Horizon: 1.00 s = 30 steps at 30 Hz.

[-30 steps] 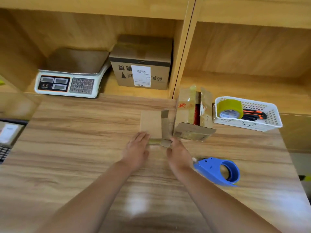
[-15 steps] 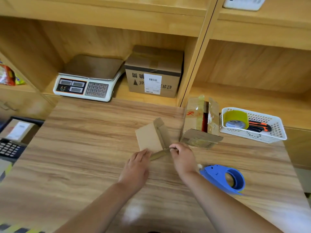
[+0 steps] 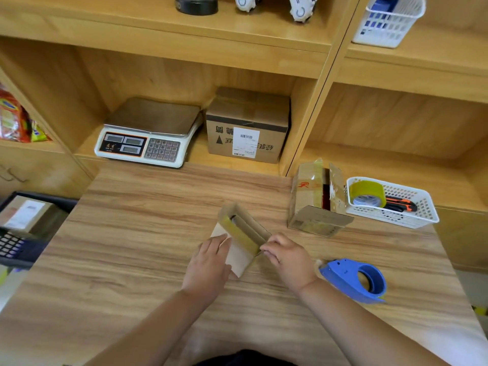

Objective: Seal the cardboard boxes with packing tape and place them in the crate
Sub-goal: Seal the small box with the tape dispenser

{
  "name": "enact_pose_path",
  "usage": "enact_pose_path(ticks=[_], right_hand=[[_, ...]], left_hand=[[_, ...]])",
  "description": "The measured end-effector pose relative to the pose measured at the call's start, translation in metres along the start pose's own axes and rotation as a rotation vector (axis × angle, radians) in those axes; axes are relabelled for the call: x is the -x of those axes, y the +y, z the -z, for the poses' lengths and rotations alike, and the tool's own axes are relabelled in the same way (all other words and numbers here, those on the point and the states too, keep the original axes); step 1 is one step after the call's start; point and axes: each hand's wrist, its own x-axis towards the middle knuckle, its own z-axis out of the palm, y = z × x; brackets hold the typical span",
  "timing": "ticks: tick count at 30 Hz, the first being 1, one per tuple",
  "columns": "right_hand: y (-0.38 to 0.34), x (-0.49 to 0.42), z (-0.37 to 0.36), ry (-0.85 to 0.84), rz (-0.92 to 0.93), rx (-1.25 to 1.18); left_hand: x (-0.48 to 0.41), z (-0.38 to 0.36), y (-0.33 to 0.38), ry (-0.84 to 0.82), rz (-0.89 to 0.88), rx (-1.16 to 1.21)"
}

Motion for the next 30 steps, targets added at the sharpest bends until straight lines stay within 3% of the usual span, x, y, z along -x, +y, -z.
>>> enact_pose_path(ticks=[8,12,18,24,30], right_hand=[[-0.023,0.016,-0.001,-0.045,0.115,0.106],[-0.028,0.025,-0.004,-0.082,0.100,0.104],[-0.032,0.012,0.002,0.102,-0.079,0.036],[-0.031,-0.014,-0.012,-0.314,-0.149,0.080],[-0.026,-0.019,-0.015,-0.377,-0.286,0.034]], left_hand=[[0.001,0.001,-0.001,-0.066,-0.250,-0.135],[-0.007,-0.002,0.001,-0.174,-0.272,-0.260],[-0.013,-0.003,0.002,-0.140,-0.315,-0.284],[-0.011,-0.008,-0.002,-0.116,-0.335,-0.261],[-0.005,-0.006,-0.007,-0.104,-0.310,-0.158]])
